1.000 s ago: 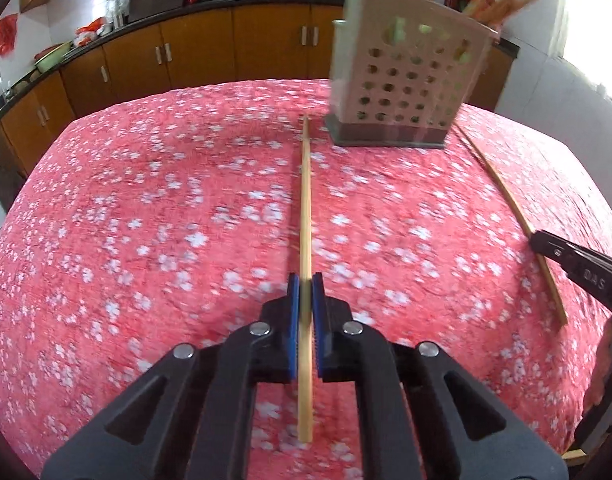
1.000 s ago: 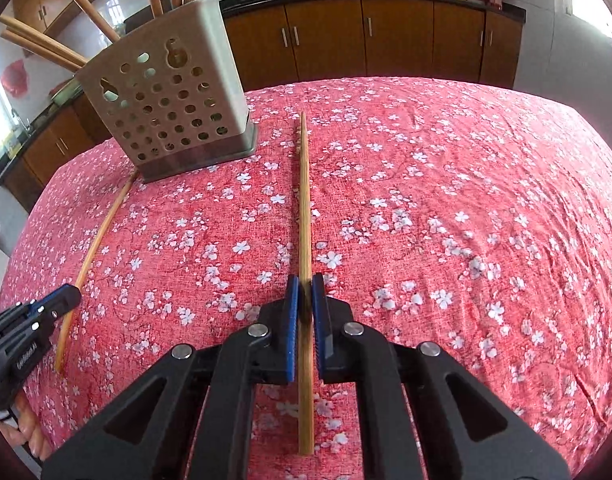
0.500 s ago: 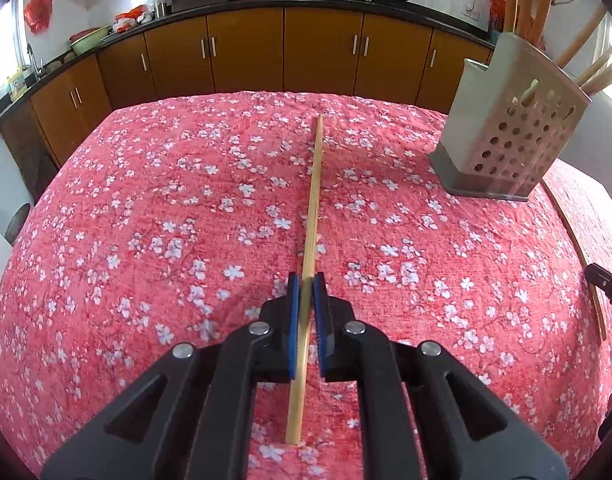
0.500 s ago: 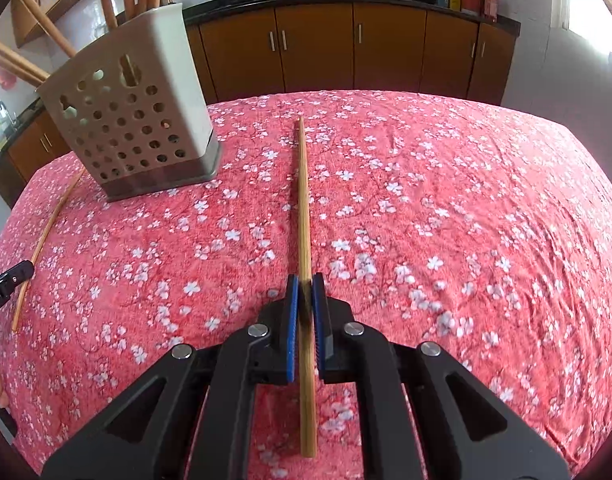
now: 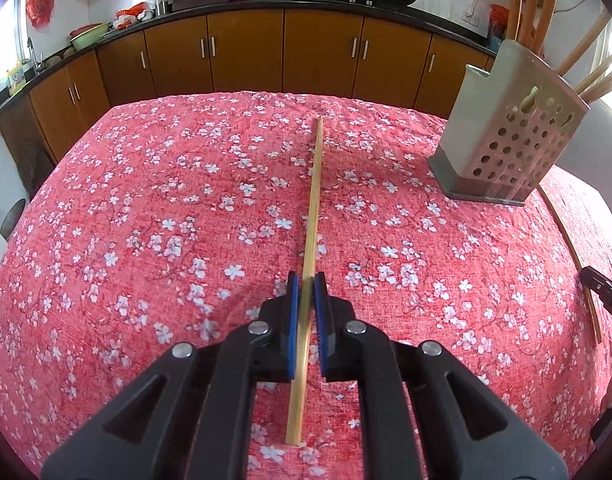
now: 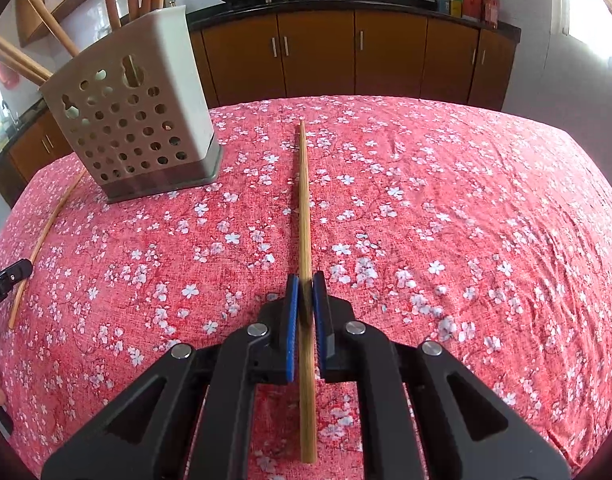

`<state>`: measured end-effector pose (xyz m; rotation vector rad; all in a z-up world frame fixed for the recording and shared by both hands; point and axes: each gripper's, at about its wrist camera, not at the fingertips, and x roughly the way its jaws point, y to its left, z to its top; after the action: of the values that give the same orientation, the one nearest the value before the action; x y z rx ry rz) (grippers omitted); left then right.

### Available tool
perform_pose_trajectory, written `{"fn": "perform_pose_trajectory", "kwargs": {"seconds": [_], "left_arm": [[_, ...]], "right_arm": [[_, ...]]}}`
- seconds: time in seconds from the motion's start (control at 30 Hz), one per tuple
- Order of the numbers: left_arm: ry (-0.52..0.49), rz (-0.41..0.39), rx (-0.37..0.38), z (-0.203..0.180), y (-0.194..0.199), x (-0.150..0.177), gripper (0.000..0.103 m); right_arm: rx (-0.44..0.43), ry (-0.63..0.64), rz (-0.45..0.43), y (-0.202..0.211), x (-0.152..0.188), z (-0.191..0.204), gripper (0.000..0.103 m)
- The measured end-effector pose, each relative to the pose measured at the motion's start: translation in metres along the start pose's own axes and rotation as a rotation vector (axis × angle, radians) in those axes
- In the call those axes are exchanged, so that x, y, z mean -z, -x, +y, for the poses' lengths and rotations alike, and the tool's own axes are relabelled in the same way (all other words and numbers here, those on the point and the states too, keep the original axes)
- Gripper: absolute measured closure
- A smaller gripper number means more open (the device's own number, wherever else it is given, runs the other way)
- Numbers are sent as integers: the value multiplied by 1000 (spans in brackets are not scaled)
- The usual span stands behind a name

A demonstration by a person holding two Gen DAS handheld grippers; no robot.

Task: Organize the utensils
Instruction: 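Hold the last chopsticks with both tools and lift them off the cloth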

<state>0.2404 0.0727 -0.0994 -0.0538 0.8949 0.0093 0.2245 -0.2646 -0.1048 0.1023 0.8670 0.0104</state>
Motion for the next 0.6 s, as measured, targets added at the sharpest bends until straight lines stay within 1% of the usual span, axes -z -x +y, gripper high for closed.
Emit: {"fn": "perform_pose_trajectory", "kwargs": {"seconds": [0.6], "left_arm": [[-3, 3, -8, 0, 0, 0, 93]], "right_arm": [[2, 4, -1, -1, 0, 1, 94]]}}
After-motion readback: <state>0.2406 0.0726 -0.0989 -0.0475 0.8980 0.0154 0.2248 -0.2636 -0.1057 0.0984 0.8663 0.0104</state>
